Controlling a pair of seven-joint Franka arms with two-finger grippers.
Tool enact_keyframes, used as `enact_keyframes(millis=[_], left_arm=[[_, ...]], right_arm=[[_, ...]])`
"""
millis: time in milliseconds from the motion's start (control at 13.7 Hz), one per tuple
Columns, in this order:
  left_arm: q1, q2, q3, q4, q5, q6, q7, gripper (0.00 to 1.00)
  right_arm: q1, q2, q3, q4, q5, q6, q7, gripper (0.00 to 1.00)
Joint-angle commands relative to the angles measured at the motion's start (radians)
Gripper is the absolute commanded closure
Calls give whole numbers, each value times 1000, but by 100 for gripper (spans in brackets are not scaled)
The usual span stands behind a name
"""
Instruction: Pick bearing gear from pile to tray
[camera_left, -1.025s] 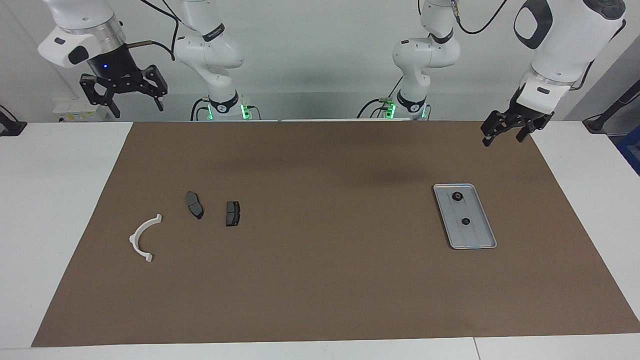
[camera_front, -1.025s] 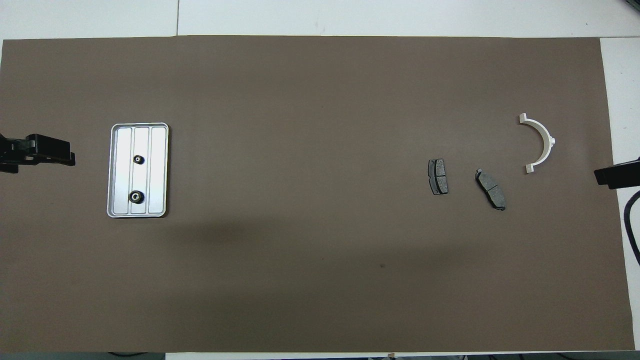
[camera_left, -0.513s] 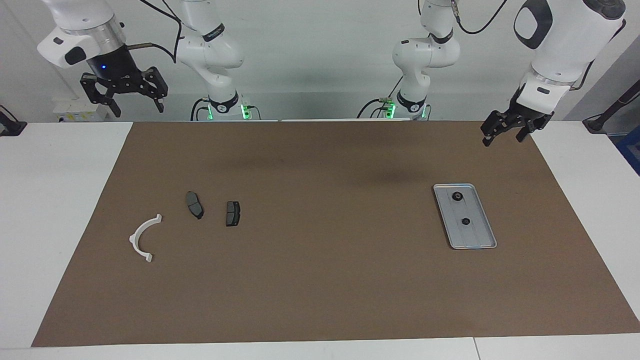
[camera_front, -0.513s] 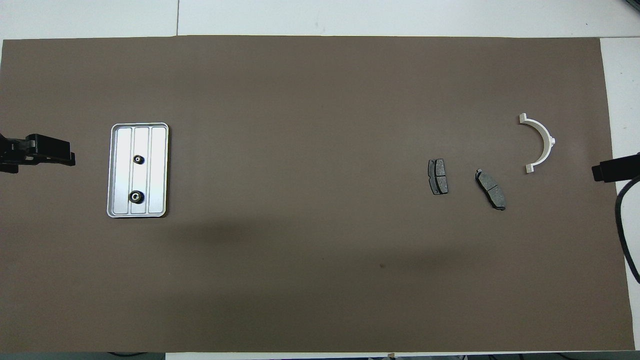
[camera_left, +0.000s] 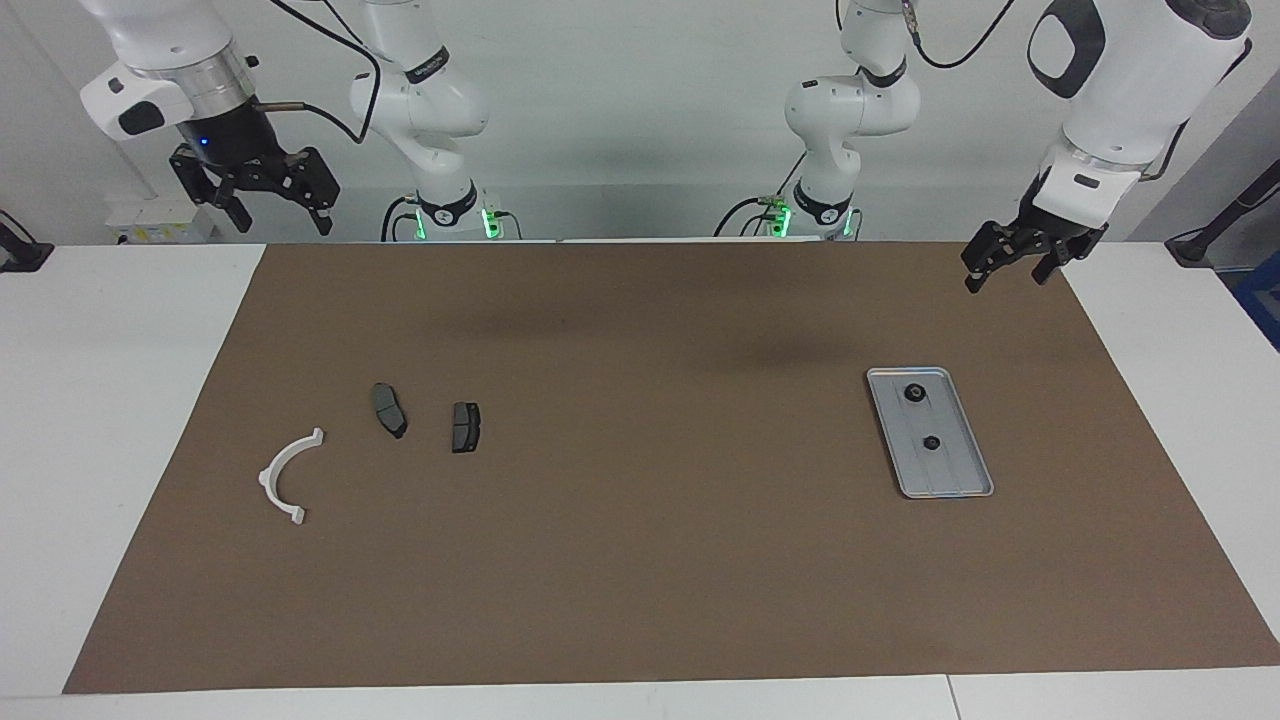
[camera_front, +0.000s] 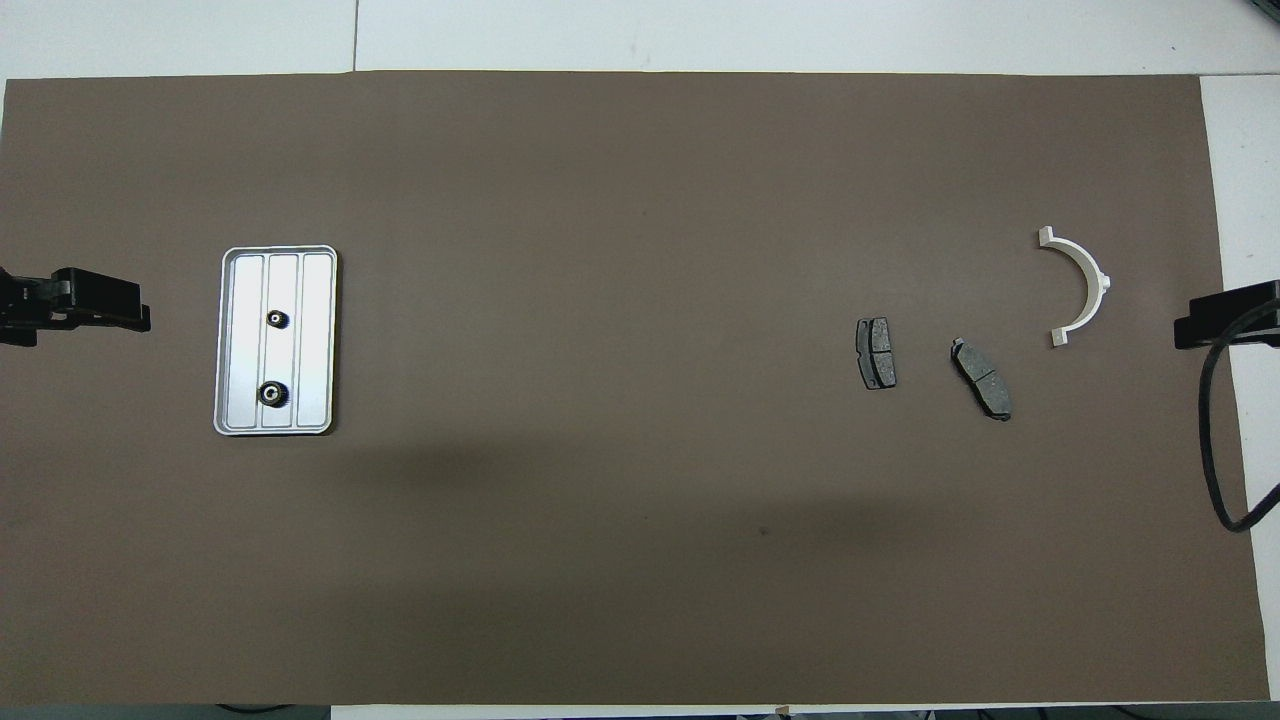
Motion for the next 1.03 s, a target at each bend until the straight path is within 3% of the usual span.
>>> enact_keyframes(millis=[0,293,952], left_arm=[[-8,-20,6,-10,14,-11,5,0],[-8,-20,6,-10,14,-11,5,0],[-8,-20,6,-10,14,-11,5,0]], right_arm=[[-5,-1,2,-3,22,0,64,0],[-8,1,2,-5,14,6,-58,0],[-4,-7,2,-6,14,8,-61,0]])
